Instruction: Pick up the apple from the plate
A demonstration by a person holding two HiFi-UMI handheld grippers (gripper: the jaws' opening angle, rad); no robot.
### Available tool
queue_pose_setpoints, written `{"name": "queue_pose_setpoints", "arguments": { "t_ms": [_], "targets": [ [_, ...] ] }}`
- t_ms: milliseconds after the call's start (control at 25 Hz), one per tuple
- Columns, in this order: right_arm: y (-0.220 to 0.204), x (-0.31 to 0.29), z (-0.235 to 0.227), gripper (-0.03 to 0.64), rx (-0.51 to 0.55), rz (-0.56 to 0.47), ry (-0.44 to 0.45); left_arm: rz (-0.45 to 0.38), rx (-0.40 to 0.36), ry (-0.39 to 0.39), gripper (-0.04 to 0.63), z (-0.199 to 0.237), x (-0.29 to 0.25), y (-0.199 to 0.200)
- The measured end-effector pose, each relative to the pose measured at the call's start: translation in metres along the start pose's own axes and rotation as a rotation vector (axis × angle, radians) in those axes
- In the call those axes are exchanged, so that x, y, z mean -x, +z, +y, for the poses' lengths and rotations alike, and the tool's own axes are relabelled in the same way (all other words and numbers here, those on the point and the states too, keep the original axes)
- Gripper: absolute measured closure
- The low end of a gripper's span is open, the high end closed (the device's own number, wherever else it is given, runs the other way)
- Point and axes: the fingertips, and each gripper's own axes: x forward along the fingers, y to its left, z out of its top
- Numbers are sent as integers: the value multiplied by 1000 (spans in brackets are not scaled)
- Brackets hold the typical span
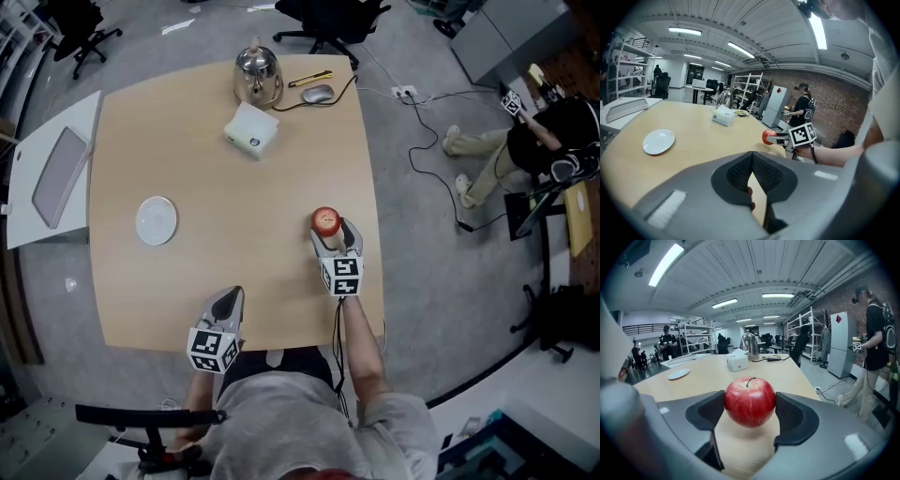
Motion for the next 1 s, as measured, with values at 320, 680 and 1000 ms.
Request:
{"name": "queue_pose_setpoints", "arguments": {
  "t_ms": [320, 680, 1000],
  "targets": [
    [-19, -7, -19, 272, -13, 16, 10, 35, 8, -7, 575, -14, -20, -8],
    [-26, -7, -25, 272, -28, 1, 30, 61, 0, -7, 575, -23, -31, -7],
    [-32, -7, -25, 270, -12, 5, 37, 78, -23, -11, 575, -32, -37, -10]
  ]
}}
